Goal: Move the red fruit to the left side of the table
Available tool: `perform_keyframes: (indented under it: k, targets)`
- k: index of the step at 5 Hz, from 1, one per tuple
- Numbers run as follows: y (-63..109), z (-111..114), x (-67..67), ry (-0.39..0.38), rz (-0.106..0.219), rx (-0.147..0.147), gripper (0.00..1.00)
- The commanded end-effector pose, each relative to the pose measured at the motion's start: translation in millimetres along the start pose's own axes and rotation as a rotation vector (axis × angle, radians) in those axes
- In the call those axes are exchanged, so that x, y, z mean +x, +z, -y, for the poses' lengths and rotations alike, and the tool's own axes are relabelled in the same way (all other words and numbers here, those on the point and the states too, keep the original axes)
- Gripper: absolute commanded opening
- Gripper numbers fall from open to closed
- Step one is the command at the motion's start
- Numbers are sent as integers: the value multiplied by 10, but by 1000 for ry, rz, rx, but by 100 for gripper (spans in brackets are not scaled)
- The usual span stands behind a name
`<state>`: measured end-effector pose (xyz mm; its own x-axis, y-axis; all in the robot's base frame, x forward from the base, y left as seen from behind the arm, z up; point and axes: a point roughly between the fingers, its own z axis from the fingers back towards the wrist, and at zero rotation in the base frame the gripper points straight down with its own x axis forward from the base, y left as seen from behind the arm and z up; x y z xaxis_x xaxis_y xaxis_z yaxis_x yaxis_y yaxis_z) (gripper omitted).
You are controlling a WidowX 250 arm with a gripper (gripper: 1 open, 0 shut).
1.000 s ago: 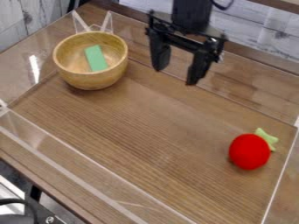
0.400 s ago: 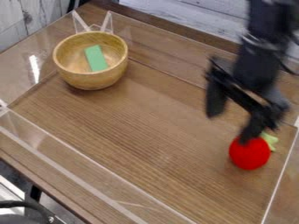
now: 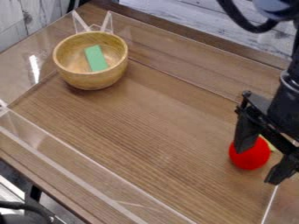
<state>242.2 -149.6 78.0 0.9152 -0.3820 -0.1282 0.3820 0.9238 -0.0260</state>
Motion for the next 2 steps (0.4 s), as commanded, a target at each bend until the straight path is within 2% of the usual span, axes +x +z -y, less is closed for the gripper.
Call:
perform_keyframes:
  k: [1,2]
  targets:
    - [124,42,105,60,63,-2,100]
    - [16,2,124,77,72,7,100]
